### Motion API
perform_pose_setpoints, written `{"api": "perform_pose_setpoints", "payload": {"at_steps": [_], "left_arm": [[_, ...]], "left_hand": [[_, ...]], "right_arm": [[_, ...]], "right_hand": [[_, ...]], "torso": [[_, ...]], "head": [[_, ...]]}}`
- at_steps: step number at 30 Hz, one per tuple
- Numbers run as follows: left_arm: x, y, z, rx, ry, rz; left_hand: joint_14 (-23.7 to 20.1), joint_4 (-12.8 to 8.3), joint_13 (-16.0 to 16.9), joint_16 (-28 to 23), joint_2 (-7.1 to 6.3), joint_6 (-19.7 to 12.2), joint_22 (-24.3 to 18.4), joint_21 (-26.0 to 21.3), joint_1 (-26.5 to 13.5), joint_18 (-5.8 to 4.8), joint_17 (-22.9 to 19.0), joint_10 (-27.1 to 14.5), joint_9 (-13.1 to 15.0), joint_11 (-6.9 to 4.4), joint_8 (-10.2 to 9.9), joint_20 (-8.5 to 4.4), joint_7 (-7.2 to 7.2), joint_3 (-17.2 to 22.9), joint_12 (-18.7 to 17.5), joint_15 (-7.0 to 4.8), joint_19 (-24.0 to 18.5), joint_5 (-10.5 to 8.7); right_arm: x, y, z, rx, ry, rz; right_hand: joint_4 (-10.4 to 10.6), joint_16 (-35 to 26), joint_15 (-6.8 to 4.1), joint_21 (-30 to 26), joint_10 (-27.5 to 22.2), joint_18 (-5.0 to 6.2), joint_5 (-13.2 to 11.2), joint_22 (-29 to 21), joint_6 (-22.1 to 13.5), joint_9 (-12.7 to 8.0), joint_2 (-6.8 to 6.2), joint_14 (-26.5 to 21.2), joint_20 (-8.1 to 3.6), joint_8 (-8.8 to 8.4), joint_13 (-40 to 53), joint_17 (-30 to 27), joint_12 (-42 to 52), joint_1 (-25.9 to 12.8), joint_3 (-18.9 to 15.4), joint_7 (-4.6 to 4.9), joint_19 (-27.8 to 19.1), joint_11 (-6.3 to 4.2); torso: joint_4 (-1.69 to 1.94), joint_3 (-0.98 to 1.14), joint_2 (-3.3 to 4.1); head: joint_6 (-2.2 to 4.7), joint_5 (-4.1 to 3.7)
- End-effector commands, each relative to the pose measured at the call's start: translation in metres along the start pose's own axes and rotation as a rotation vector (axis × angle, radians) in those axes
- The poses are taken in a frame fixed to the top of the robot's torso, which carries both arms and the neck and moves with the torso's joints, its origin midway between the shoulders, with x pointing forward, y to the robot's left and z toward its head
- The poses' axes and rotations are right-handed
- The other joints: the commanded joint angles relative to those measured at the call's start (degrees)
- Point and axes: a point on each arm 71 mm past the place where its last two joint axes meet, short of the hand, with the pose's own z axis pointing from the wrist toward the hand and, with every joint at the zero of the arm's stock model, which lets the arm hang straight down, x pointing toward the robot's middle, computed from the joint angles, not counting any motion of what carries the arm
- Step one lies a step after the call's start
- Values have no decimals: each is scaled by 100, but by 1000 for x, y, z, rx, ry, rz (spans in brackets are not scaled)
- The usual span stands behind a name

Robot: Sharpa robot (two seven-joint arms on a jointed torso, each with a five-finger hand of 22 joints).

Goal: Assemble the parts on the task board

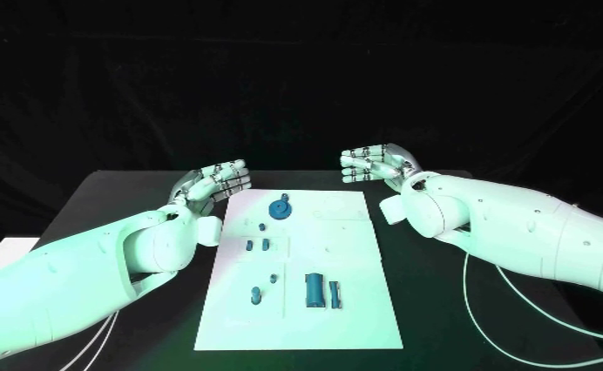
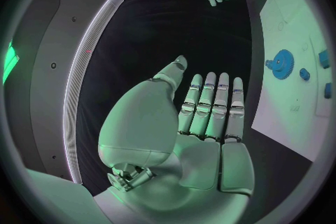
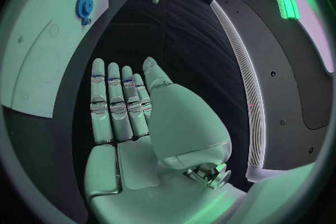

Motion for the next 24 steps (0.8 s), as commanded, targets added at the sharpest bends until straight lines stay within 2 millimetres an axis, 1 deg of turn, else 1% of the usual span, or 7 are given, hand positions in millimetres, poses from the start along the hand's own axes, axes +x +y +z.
{"api": "perform_pose_setpoints", "payload": {"at_steps": [1, 9, 11, 13, 17, 23, 24], "left_arm": [[2, 1, -2, 2, -2, 8], [13, 4, -12, 39, -63, 89], [18, 5, -16, 56, -86, 119], [22, 5, -20, 74, -109, 149], [30, 5, -28, 111, -149, 202], [35, 4, -34, 139, -176, 238], [35, 4, -34, 140, -177, 239]], "left_hand": [[-1550, 29, -263, -295, 291, -1685, -686, -272, -2390, -294, -306, -1760, -274, -315, -274, -485, -299, -372, -290, -276, -1208, -202], [-2468, 29, -263, -474, 291, -2687, -1093, -272, -3804, -453, -306, -2803, -274, -501, -274, -780, -483, -591, -290, -440, -1923, -606], [-2615, 29, -263, -498, 291, -2847, -1159, -272, -4033, -481, -306, -2971, -274, -531, -274, -826, -511, -626, -290, -845, -2040, -606], [-2781, 29, -263, -910, 291, -3024, -1231, -272, -4284, -481, -306, -3157, -274, -963, -274, -879, -923, -667, -290, -845, -2166, -606], [-3119, 29, -263, -910, 291, -3394, -1381, -272, -4805, -543, -306, -3543, -274, -963, -274, -986, -923, -734, -290, -845, -2431, -606], [-3471, 29, -263, -910, 291, -3779, -1537, -272, -5348, -981, -306, -3943, -274, -963, -274, -1095, -923, -1135, -290, -845, -2706, -606], [-3508, 29, -263, -910, 291, -3819, -1553, -272, -5405, -981, -306, -3986, -274, -963, -274, -1498, -923, -1135, -290, -845, -2733, -606]], "right_arm": [[3, -1, -2, -1, -7, 1], [26, -3, -17, -44, -84, 66], [35, -3, -23, -56, -114, 87], [42, -4, -29, -65, -142, 104], [55, -4, -40, -75, -190, 129], [62, -4, -48, -79, -220, 141], [62, -4, -48, -79, -220, 142]], "right_hand": [[-53, -474, -567, -282, -1913, -293, -258, -255, -1725, -201, -233, -1874, -374, -260, -240, -256, -271, -2532, 107, -308, -1781, -240], [-53, -474, -567, -445, -3004, -454, -778, -778, -2710, -612, -233, -2943, -587, -260, -730, -783, -271, -3976, 107, -483, -2797, -736], [-53, -474, -567, -865, -3231, -454, -778, -778, -2914, -612, -233, -3164, -631, -260, -730, -783, -271, -4274, 107, -520, -3006, -736], [-53, -474, -567, -865, -3432, -516, -778, -778, -3095, -612, -233, -3362, -670, -260, -730, -783, -271, -4538, 107, -940, -3193, -736], [-53, -474, -567, -865, -3850, -977, -778, -778, -3470, -612, -233, -3771, -1142, -260, -730, -783, -271, -5089, 107, -940, -3582, -736], [-53, -474, -567, -865, -4285, -977, -778, -778, -3861, -612, -233, -4195, -1142, -260, -730, -783, -271, -5662, 107, -940, -3985, -736], [-53, -474, -567, -865, -4308, -977, -778, -778, -3883, -612, -233, -4219, -1142, -260, -730, -783, -271, -5693, 107, -940, -4007, -736]], "torso": [[-24, 37, -41], [-153, 250, -312], [-169, 278, -347], [-176, 290, -363], [-177, 291, -364], [-177, 291, -364], [-177, 291, -364]], "head": [[30, 44], [294, 367], [328, 409], [343, 427], [344, 428], [344, 428], [344, 428]]}}
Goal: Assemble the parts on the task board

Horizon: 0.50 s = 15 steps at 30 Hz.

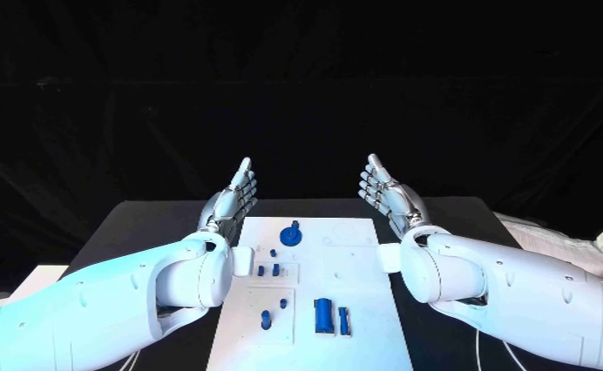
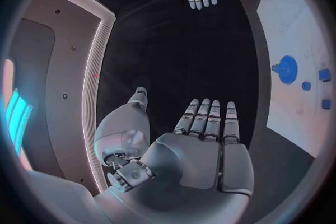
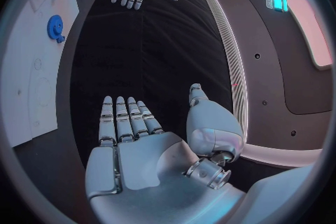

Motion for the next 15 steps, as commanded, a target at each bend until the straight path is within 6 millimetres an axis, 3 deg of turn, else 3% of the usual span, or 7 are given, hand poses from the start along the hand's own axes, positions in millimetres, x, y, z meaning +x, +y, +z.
{"api": "perform_pose_setpoints", "payload": {"at_steps": [1, 7, 8, 15], "left_arm": [[-2, -7, -2, 83, -62, 82], [-2, -7, -2, 84, -62, 82], [-2, -7, -2, 84, -62, 82], [-2, -7, -2, 84, -62, 82]], "left_hand": [[-564, 0, -11, -106, 4, -611, -250, -34, -868, -310, -14, -641, -17, -108, -38, -558, -94, -234, -33, -64, -434, -37], [-833, 0, -11, -106, 4, -909, -369, -34, -1282, -310, -14, -947, -17, -108, -38, -558, -94, -234, -33, -64, -652, -37], [-870, 0, -11, -106, 4, -946, -783, -34, -1339, -310, -14, -991, -17, -108, -38, -558, -94, -234, -33, -64, -677, -37], [-1104, 0, -11, -106, 4, -1197, -783, -34, -1697, -310, -14, -1253, -17, -108, -38, -558, -94, -234, -33, -64, -850, -37]], "right_arm": [[-4, 3, -2, -40, -85, -4], [-4, 3, -2, -40, -85, -4], [-4, 3, -2, -40, -85, -4], [-4, 3, -2, -40, -85, -4]], "right_hand": [[-16, -44, -12, -83, -693, -294, -63, -47, -625, -21, -6, -681, -224, -40, -36, -47, -38, -918, 36, -100, -643, -36], [-16, -44, -12, -83, -1028, -294, -63, -47, -924, -21, -6, -1009, -224, -40, -36, -47, -38, -1358, 36, -100, -956, -36], [-16, -44, -12, -83, -1069, -294, -63, -47, -966, -21, -6, -1054, -224, -40, -36, -47, -38, -1417, 36, -100, -996, -36], [-16, -44, -12, -83, -1358, -294, -63, -47, -1225, -21, -6, -1332, -224, -40, -36, -47, -38, -1796, 36, -100, -1265, -36]], "torso": [[-3, 5, -8], [-3, 5, -8], [-3, 5, -8], [-3, 5, -8]], "head": [[2, 1], [2, 1], [2, 1], [2, 1]]}}
